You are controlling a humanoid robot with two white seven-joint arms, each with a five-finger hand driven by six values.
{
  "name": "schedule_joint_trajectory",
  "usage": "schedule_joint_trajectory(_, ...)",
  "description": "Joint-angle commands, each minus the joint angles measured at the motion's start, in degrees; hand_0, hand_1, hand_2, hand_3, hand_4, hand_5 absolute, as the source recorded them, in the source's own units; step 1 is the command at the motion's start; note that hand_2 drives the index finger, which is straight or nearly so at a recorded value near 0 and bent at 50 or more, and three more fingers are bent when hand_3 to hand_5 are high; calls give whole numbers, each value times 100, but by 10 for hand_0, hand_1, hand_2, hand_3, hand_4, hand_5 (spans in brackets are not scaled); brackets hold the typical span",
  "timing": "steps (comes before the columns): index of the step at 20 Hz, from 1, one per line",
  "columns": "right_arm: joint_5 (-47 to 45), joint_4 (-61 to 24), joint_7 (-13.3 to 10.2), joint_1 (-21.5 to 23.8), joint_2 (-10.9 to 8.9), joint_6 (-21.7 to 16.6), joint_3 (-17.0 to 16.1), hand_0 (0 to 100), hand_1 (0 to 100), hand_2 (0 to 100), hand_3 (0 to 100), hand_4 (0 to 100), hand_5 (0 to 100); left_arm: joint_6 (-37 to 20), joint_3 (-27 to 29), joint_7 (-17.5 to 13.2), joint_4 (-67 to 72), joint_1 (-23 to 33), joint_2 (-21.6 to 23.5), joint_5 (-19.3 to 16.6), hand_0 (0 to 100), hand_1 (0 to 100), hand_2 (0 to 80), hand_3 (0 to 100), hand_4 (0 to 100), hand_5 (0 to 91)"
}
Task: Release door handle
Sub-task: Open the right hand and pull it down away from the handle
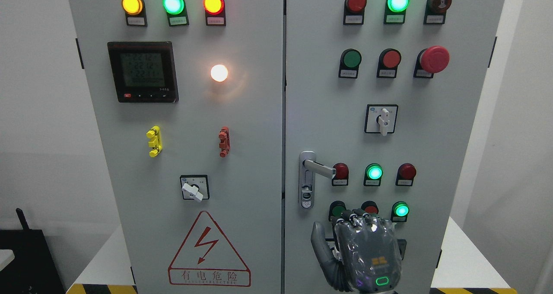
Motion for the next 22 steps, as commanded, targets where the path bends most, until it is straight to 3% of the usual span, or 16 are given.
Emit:
schedule_joint_trajectory(1,-500,-559,-117,217,-1145,-26,300,671,35,971,1000,937,949,-3,0,5,-176,176,0,0,120,389,0,0,0,0)
schedule_joint_trajectory(4,-721,-665,-187,208,-1716,-17,537,658,34,945,1000,920,951,-3,0,5,-176,176,0,0,120,389,0,0,0,0)
schedule_joint_trajectory(8,-1186,-805,-231,182,-2375,-17,617,632,43,918,1000,906,932,-3,0,5,-176,176,0,0,120,389,0,0,0,0)
schedule_joint_trajectory(14,-1652,-1086,-284,155,-3526,-17,837,610,53,854,1000,890,929,-3,0,5,-176,176,0,0,120,389,0,0,0,0)
schedule_joint_trajectory(18,-2039,-1245,-301,120,-4063,-17,837,602,58,844,1000,888,925,-3,0,5,-176,176,0,0,120,389,0,0,0,0)
schedule_joint_trajectory(22,-2381,-1377,-486,42,-4398,-26,837,592,63,795,1000,868,917,-3,0,5,-176,176,0,-8,120,389,0,0,0,0)
